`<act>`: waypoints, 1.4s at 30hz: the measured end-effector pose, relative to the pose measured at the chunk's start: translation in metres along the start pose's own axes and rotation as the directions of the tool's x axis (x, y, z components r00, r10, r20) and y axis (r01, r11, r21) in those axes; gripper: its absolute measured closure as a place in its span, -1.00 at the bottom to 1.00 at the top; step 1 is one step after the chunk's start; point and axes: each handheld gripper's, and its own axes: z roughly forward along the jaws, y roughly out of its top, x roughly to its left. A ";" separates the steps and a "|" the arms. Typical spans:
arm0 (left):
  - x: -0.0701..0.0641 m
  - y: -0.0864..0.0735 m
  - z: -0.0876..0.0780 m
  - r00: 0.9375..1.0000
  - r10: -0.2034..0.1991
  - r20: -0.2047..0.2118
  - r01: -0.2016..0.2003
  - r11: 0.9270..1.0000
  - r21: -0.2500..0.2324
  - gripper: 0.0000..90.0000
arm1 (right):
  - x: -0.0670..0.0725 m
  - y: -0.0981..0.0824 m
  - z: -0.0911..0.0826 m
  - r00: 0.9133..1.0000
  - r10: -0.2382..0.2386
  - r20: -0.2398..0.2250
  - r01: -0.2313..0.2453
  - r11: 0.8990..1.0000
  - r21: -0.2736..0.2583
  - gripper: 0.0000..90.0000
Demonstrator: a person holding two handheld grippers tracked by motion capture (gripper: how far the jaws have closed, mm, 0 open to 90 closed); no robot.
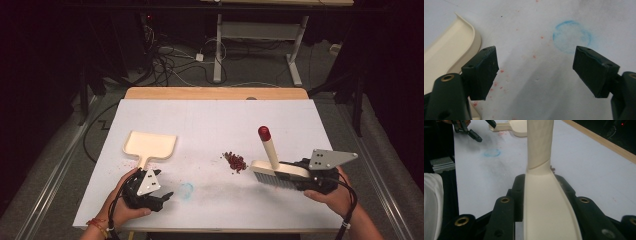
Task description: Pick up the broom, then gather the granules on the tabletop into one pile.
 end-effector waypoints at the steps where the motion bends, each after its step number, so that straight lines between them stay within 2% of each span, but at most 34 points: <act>1: 0.000 0.000 0.000 1.000 -0.004 -0.003 0.004 1.000 -0.002 -0.56 | 0.000 -0.002 -0.002 1.000 0.006 0.000 -0.006 1.000 -0.001 0.49; 3: 0.001 0.001 0.000 1.000 -0.007 -0.003 0.007 1.000 -0.005 -0.56 | 0.002 -0.006 -0.006 1.000 0.022 -0.008 -0.022 1.000 0.003 0.49; 7: 0.002 0.003 0.002 1.000 -0.005 0.005 0.005 1.000 -0.005 -0.56 | 0.003 -0.016 -0.006 0.996 0.087 -0.008 -0.087 0.996 0.018 0.50; 10: 0.003 0.002 0.002 1.000 -0.005 0.010 0.005 1.000 -0.007 -0.56 | 0.003 -0.021 -0.009 0.985 0.165 -0.044 -0.165 0.986 0.001 0.50; 12: 0.004 0.002 0.002 1.000 -0.010 0.009 0.010 1.000 -0.011 -0.56 | 0.003 -0.022 -0.012 0.978 0.202 -0.042 -0.203 0.979 -0.007 0.50; 15: 0.004 0.002 0.002 1.000 -0.007 0.012 0.007 1.000 -0.013 -0.56 | 0.003 -0.024 -0.017 0.959 0.277 -0.060 -0.278 0.960 -0.022 0.50; 16: 0.004 0.002 0.002 1.000 -0.001 0.012 0.002 1.000 -0.013 -0.56 | 0.002 -0.025 -0.018 0.955 0.292 -0.056 -0.293 0.956 -0.014 0.50; 18: 0.004 0.003 0.003 1.000 -0.002 0.015 0.002 1.000 -0.014 -0.56 | 0.001 -0.027 -0.017 0.938 0.341 -0.056 -0.342 0.940 0.002 0.50; 20: 0.003 0.003 0.003 1.000 0.003 0.016 -0.003 1.000 -0.011 -0.56 | -0.002 -0.030 -0.014 0.926 0.375 -0.046 -0.375 0.927 0.018 0.50; 22: 0.002 0.004 0.003 1.000 0.004 0.015 -0.004 1.000 -0.013 -0.56 | -0.006 -0.032 -0.011 0.915 0.402 -0.034 -0.401 0.916 0.033 0.50; 25: 0.003 0.005 0.005 1.000 0.006 0.020 -0.006 1.000 -0.008 -0.56 | -0.019 -0.035 -0.006 0.890 0.455 -0.017 -0.453 0.890 0.057 0.50; 28: 0.004 0.008 0.006 1.000 0.012 0.022 -0.012 1.000 -0.014 -0.56 | -0.034 -0.037 0.002 0.877 0.480 0.010 -0.479 0.873 0.086 0.49; 31: 0.005 0.008 0.009 1.000 0.010 0.030 -0.009 1.000 -0.008 -0.56 | -0.049 -0.041 0.010 0.864 0.503 0.011 -0.501 0.858 0.112 0.48; 32: 0.006 0.007 0.009 0.999 0.008 0.031 -0.008 1.000 -0.003 -0.56 | -0.054 -0.043 0.013 0.857 0.516 0.004 -0.513 0.851 0.118 0.47; 33: 0.006 0.006 0.009 1.000 0.003 0.031 -0.002 1.000 -0.003 -0.56 | -0.059 -0.044 0.015 0.853 0.521 -0.009 -0.516 0.847 0.124 0.46; 34: 0.006 0.006 0.008 1.000 0.002 0.030 -0.002 1.000 -0.005 -0.56 | -0.063 -0.045 0.016 0.855 0.519 -0.018 -0.513 0.850 0.118 0.44; 35: 0.006 0.006 0.008 1.000 0.001 0.028 -0.001 1.000 -0.009 -0.56 | -0.067 -0.045 0.018 0.842 0.538 -0.025 -0.533 0.839 0.111 0.41; 36: 0.006 0.006 0.008 1.000 0.000 0.027 0.000 1.000 -0.011 -0.56 | -0.070 -0.045 0.019 0.839 0.544 -0.016 -0.539 0.835 0.110 0.37; 38: 0.006 0.007 0.008 1.000 0.003 0.025 -0.002 1.000 -0.006 -0.56 | -0.074 -0.044 0.021 0.840 0.543 -0.008 -0.539 0.836 0.104 0.30; 39: 0.007 0.007 0.009 1.000 0.004 0.024 -0.004 1.000 -0.004 -0.56 | -0.076 -0.044 0.022 0.837 0.548 0.006 -0.545 0.832 0.100 0.22; 41: 0.006 0.007 0.009 1.000 0.007 0.023 -0.007 1.000 0.002 -0.56 | -0.080 -0.044 0.022 0.842 0.537 0.049 -0.539 0.838 0.083 0.05; 42: 0.005 0.007 0.009 1.000 0.012 0.020 -0.012 1.000 0.004 -0.56 | -0.082 -0.045 0.020 0.839 0.540 0.069 -0.544 0.836 0.074 -0.01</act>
